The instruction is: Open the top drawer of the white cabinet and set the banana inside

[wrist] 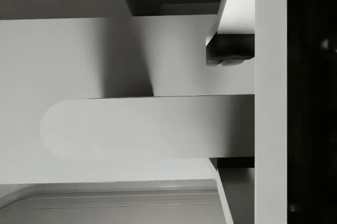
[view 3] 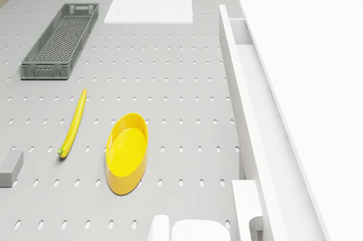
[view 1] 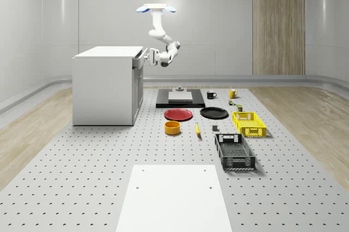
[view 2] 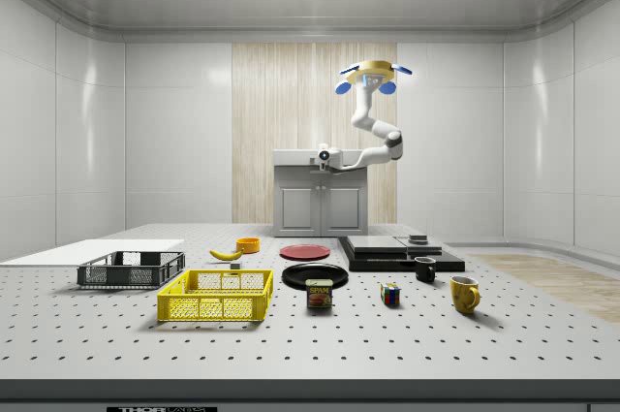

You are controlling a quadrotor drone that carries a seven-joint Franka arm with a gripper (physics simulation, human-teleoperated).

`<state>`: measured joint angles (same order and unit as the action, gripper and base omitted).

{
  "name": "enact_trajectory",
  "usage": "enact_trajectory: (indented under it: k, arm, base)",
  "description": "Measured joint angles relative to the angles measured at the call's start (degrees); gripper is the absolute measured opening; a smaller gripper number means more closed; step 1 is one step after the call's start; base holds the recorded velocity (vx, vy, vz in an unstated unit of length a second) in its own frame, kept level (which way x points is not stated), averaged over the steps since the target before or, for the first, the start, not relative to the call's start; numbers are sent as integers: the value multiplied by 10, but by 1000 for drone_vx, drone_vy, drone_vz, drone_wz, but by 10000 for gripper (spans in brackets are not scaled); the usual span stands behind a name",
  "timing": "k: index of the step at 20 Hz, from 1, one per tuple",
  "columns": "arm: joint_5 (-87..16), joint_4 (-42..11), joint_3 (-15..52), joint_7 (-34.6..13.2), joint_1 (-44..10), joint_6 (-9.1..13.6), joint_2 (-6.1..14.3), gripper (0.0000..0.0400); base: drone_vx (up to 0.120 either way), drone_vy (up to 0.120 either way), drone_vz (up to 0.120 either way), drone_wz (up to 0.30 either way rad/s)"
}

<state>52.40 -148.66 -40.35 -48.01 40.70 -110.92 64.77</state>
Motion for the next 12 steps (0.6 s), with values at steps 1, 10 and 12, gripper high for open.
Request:
enact_trajectory:
  k: [1,10,12]
  arm:
    - [-23,5,-7,-21,7,0,14,251]
    - [-66,24,-69,15,3,41,24,154]
    - [-78,28,-85,31,3,49,25,154]
  base:
    - [0,0,0,0]
    - [0,0,0,0]
    - [0,0,0,0]
